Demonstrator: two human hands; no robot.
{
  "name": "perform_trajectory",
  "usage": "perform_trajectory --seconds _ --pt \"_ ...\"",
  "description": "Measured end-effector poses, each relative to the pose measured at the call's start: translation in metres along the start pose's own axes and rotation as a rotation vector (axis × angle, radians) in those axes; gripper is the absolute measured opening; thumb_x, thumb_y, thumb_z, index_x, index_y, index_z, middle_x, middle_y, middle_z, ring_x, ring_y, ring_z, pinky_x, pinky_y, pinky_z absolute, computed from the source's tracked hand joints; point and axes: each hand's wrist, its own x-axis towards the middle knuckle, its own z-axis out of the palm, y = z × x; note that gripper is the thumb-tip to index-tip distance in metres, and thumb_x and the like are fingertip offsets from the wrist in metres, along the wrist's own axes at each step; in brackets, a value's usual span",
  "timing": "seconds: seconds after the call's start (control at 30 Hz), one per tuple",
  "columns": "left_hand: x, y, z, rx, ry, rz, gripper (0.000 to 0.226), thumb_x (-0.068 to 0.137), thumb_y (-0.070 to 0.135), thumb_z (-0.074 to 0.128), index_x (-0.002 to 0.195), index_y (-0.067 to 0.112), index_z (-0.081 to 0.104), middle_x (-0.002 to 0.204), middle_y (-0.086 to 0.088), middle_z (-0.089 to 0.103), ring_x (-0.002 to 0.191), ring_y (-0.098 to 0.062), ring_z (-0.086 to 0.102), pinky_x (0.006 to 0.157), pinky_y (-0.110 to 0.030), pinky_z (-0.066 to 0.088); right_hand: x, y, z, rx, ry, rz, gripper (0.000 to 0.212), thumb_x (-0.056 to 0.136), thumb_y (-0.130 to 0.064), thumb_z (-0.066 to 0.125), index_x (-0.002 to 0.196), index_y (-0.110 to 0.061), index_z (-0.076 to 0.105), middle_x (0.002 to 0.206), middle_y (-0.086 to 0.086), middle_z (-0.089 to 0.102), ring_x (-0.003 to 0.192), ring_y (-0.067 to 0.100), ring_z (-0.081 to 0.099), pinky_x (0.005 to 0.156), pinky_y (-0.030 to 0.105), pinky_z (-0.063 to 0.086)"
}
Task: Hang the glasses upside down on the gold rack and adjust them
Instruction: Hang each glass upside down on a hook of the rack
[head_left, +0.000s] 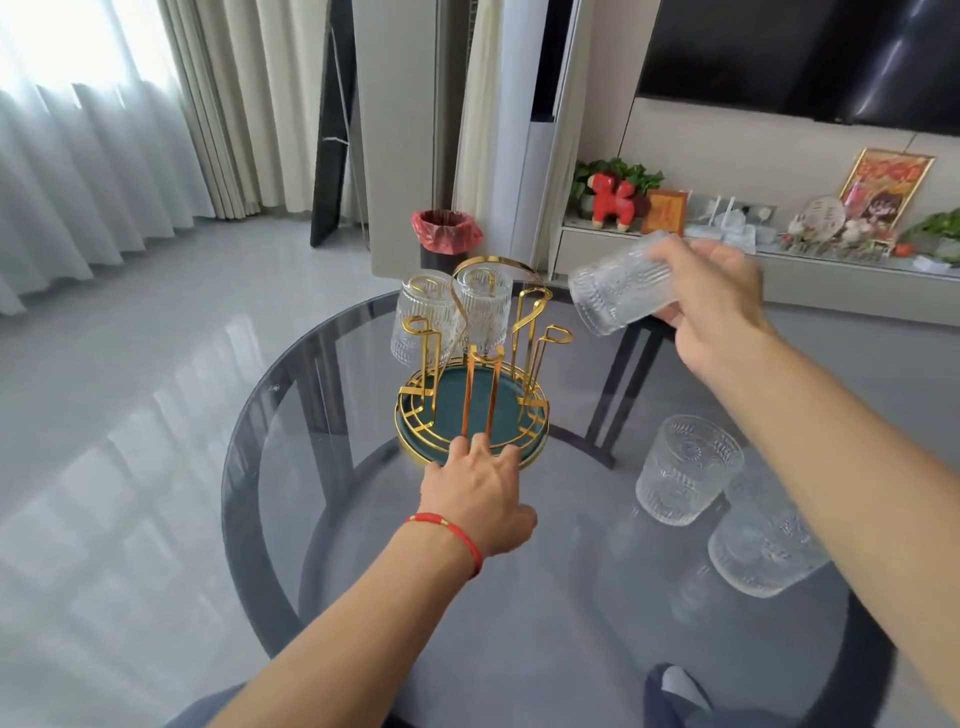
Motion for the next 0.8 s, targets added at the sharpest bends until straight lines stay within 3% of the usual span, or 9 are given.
perform_trajectory --seconds 0.07,0.13,0.2,0.27,0.33,0.43,0.6,0.7,0.8 --pt "0.0 0.003 -0.002 -0.002 -0.009 -0.014 0.051 0.093 0.043 0.057 0.137 0.018 0.05 0.135 -0.013 0.049 0.13 -0.035 0.044 0.099 -0.054 0.048 0.01 -0.002 0.014 -0.089 -0.017 -0.026 0.06 0.078 -0.017 0.081 0.132 -0.002 0.061 0.118 0.013 0.074 0.101 0.024 0.074 0.088 0.038 0.063" --pt "0.0 0.007 -0.003 0.017 -0.026 -0.03 0.048 0.094 0.043 0.056 0.135 0.017 0.051 0.135 -0.014 0.049 0.131 -0.036 0.044 0.099 -0.055 0.048 0.014 -0.004 0.025 -0.143 -0.035 -0.057 0.047 0.078 -0.016 0.08 0.122 -0.007 0.065 0.102 0.012 0.074 0.08 0.015 0.067 0.065 0.027 0.058" --pt "0.0 0.01 -0.003 0.044 -0.045 -0.039 0.051 0.095 0.044 0.055 0.138 0.017 0.05 0.14 -0.015 0.047 0.135 -0.038 0.041 0.1 -0.056 0.049 0.018 -0.005 0.035 -0.173 -0.059 -0.075 0.054 0.081 -0.014 0.079 0.13 0.003 0.062 0.112 0.019 0.075 0.073 0.01 0.063 0.052 0.021 0.055" --pt "0.0 0.011 -0.003 0.055 -0.06 -0.042 0.052 0.096 0.045 0.055 0.141 0.018 0.049 0.143 -0.017 0.045 0.138 -0.04 0.038 0.102 -0.057 0.048 0.023 -0.005 0.042 -0.22 -0.094 -0.097 0.065 0.082 -0.014 0.081 0.139 0.004 0.055 0.124 0.023 0.07 0.092 0.013 0.067 0.068 0.026 0.061" --pt "0.0 0.012 -0.004 0.054 -0.075 -0.045 0.053 0.097 0.044 0.055 0.143 0.018 0.047 0.146 -0.018 0.043 0.14 -0.04 0.036 0.103 -0.058 0.048 0.027 -0.004 0.046 -0.284 -0.153 -0.11 0.074 0.08 -0.014 0.084 0.146 -0.002 0.053 0.125 0.013 0.069 0.116 0.022 0.067 0.09 0.037 0.061" --pt "-0.001 0.01 -0.008 0.044 -0.085 -0.047 0.051 0.098 0.043 0.055 0.142 0.018 0.048 0.144 -0.017 0.044 0.138 -0.039 0.038 0.102 -0.056 0.049 0.03 -0.001 0.05 -0.385 -0.251 -0.146 0.073 0.075 -0.015 0.088 0.14 -0.008 0.056 0.129 0.01 0.065 0.123 0.026 0.064 0.101 0.045 0.057" --pt "-0.002 0.008 -0.014 0.011 -0.092 -0.05 0.046 0.099 0.042 0.054 0.137 0.017 0.051 0.138 -0.014 0.049 0.131 -0.035 0.044 0.096 -0.052 0.05 0.033 0.003 0.05 -0.494 -0.422 -0.186 0.07 0.077 -0.008 0.088 0.137 -0.013 0.054 0.12 0.01 0.067 0.114 0.02 0.066 0.09 0.031 0.054" --pt "-0.003 0.009 -0.016 0.012 -0.097 -0.048 0.046 0.1 0.042 0.054 0.138 0.018 0.052 0.136 -0.013 0.049 0.129 -0.034 0.044 0.095 -0.05 0.049 0.034 0.009 0.05 -0.534 -0.514 -0.2 0.07 0.078 -0.005 0.089 0.138 -0.014 0.054 0.119 0.004 0.066 0.109 0.012 0.065 0.098 0.033 0.054" --pt "-0.003 0.009 -0.017 0.014 -0.106 -0.044 0.048 0.1 0.043 0.054 0.141 0.018 0.052 0.137 -0.014 0.049 0.13 -0.034 0.044 0.096 -0.05 0.05 0.036 0.017 0.049 -0.546 -0.572 -0.194 0.07 0.077 -0.004 0.089 0.137 -0.016 0.055 0.132 0.01 0.063 0.121 0.018 0.063 0.101 0.035 0.052"
